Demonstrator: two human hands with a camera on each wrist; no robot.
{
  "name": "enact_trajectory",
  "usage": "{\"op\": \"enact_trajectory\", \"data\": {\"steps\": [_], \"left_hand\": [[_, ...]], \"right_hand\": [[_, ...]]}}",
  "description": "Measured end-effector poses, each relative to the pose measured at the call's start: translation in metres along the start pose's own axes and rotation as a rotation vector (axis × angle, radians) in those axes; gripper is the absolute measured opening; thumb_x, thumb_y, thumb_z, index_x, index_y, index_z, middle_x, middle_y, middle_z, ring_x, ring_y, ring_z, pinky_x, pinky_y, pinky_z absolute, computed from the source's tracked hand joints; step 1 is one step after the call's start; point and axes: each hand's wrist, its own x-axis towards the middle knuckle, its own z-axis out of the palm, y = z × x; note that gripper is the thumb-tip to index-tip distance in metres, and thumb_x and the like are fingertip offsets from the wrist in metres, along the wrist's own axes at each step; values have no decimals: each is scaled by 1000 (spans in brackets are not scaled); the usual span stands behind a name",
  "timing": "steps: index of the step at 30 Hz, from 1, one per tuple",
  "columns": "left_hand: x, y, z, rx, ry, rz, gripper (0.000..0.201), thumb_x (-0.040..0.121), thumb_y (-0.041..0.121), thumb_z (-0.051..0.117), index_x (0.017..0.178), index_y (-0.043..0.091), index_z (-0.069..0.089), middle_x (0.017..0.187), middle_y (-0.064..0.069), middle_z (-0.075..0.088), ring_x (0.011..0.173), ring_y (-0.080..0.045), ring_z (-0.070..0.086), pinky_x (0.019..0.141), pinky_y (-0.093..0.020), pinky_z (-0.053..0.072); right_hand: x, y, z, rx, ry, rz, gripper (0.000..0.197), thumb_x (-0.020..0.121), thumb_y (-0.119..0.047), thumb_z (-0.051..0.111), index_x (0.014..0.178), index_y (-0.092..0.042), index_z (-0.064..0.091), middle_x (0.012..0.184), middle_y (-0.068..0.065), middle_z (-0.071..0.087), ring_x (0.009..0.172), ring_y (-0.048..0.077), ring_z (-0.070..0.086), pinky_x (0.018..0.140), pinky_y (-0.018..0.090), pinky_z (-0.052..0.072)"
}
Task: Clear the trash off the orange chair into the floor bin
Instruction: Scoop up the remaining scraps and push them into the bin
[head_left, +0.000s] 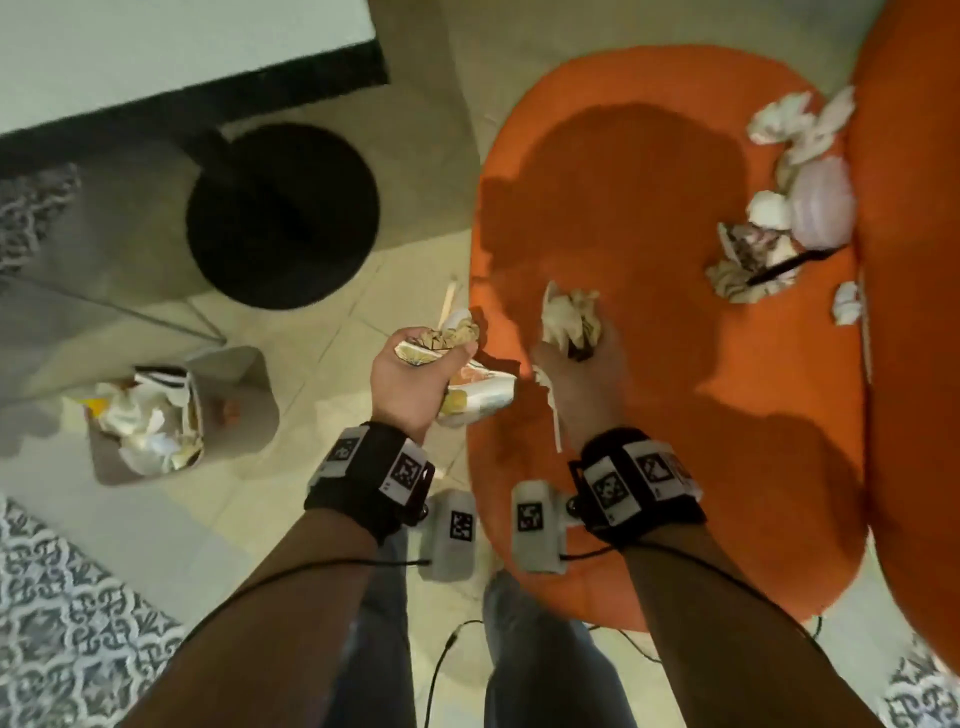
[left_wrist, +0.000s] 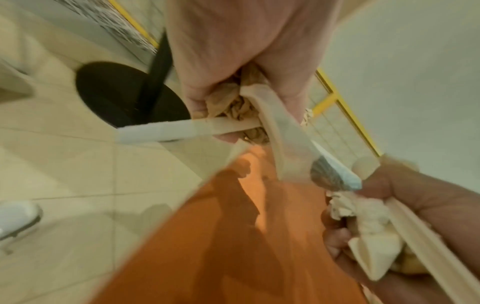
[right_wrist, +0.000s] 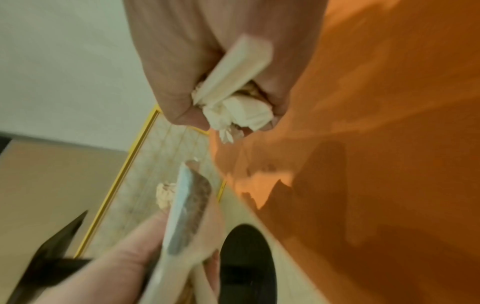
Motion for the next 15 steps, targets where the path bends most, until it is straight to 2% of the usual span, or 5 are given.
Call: {"op": "enact_trajectory", "data": {"steps": [2,7,9,11,15], "left_hand": [[6,-10,-46,-63,105,-35,37,67,11,83,93,11,57,74,-1,66,62,-14,62,59,-24,51],[25,-38,-171,-161,327,-97,36,65,20,85,90,11,61,80,-5,67,67,-15,62,61,-23,50],[34,-53,-226,-186,390,-129,38,62,28,86,88,9,65,83,-7,69,73,-19,64,70,-30,51],[45,-68,-281,-205,451,-139,22,68,24,83,76,13,65,81,-7,68,75,-18,63,73,-31,50],[75,-103,-391,-220,594,-242,26,73,22,79,89,5,69,93,-15,69,81,-21,63,71,-32,52]], "right_hand": [[-10,3,40,-34,-126,22,60,79,0,68,133,-15,48,113,1,64,100,16,63,85,28,52],[-43,26,153,-119,-391,32,47,80,6,62,118,-20,51,94,-14,59,83,-4,57,71,6,46],[-59,42,204,-172,-473,30,44,80,6,63,117,-16,53,93,-11,60,80,-4,57,69,7,46],[-75,60,257,-215,-532,48,46,80,4,65,119,-17,53,92,-13,60,76,-8,57,65,2,45],[-105,104,366,-334,-619,118,48,80,-1,66,123,-16,51,92,-13,60,81,-1,58,64,6,46]]}}
